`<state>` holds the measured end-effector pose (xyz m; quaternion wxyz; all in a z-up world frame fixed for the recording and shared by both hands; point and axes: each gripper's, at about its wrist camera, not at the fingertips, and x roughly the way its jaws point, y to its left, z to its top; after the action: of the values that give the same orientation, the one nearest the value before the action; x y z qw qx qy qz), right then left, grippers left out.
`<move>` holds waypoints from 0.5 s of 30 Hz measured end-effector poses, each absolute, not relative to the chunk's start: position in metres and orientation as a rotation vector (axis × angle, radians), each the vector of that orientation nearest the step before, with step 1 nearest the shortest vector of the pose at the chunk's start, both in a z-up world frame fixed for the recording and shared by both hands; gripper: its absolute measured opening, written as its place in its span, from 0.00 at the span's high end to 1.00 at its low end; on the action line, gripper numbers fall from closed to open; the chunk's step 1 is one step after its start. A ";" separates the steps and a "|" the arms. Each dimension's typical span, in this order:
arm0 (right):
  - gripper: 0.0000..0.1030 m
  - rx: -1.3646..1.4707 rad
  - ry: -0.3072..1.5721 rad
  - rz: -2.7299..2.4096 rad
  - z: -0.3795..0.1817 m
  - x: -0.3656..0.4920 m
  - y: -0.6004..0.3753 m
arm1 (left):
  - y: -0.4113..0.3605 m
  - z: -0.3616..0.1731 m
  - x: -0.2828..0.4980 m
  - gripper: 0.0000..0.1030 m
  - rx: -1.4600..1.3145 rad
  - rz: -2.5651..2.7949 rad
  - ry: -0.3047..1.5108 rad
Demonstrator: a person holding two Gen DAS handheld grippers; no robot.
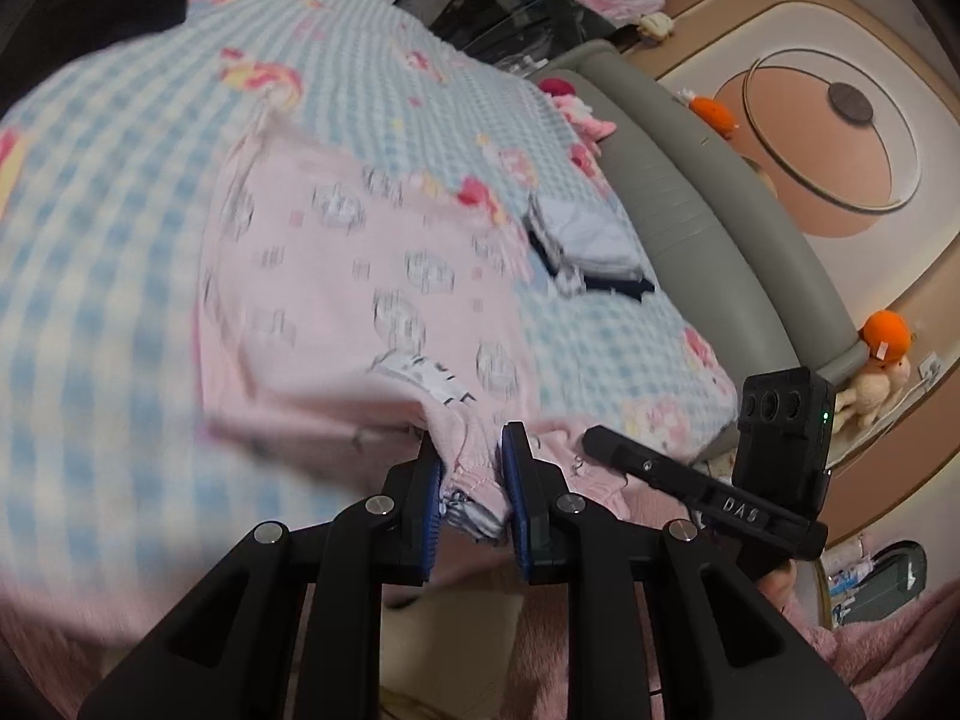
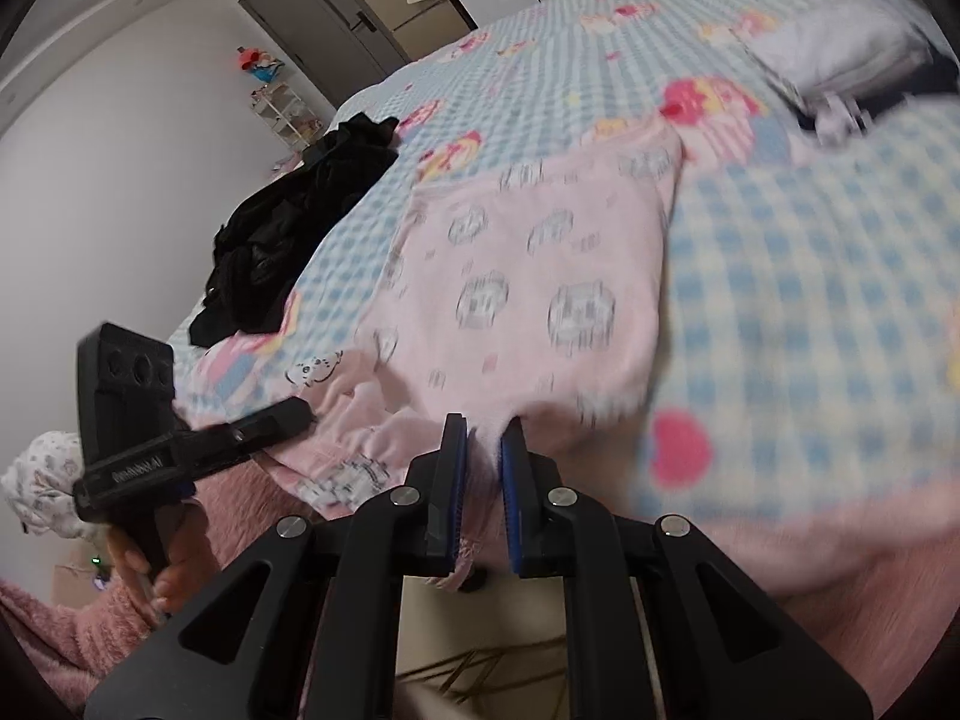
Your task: Fold clothes
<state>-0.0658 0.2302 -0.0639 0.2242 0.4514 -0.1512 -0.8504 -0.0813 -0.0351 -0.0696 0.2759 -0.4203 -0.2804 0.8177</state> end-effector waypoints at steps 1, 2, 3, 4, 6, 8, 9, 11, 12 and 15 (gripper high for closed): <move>0.90 1.241 -0.400 -2.360 -0.061 -0.076 0.229 | -0.036 -0.066 -0.091 0.81 -1.122 2.200 -0.752; 0.90 1.241 -0.392 -2.370 -0.060 -0.087 0.229 | -0.036 -0.064 -0.102 0.81 -1.120 2.203 -0.752; 0.90 1.242 -0.394 -2.373 -0.059 -0.096 0.230 | -0.036 -0.063 -0.112 0.81 -1.125 2.205 -0.748; 0.90 1.245 -0.401 -2.377 -0.058 -0.107 0.231 | -0.035 -0.062 -0.122 0.81 -1.132 2.211 -0.739; 0.89 1.248 -0.428 -2.386 -0.059 -0.128 0.233 | -0.036 -0.065 -0.142 0.80 -1.155 2.228 -0.731; 0.89 1.264 -0.446 -2.396 -0.064 -0.148 0.233 | -0.037 -0.072 -0.161 0.77 -1.194 2.233 -0.744; 0.89 1.275 -0.453 -2.401 -0.067 -0.158 0.233 | -0.037 -0.078 -0.169 0.76 -1.217 2.235 -0.749; 0.87 1.300 -0.462 -2.416 -0.074 -0.177 0.232 | -0.040 -0.090 -0.182 0.54 -1.261 2.244 -0.756; 0.82 1.316 -0.454 -2.428 -0.080 -0.184 0.230 | -0.041 -0.096 -0.189 0.51 -1.283 2.248 -0.759; 0.80 1.351 -0.456 -2.452 -0.096 -0.200 0.227 | -0.046 -0.105 -0.204 0.50 -1.305 2.258 -0.774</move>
<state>-0.2002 0.2270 -0.0957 0.1520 0.4709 -0.1590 -0.8543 -0.2039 -0.0461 -0.1046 0.2092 -0.4690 -0.2781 0.8118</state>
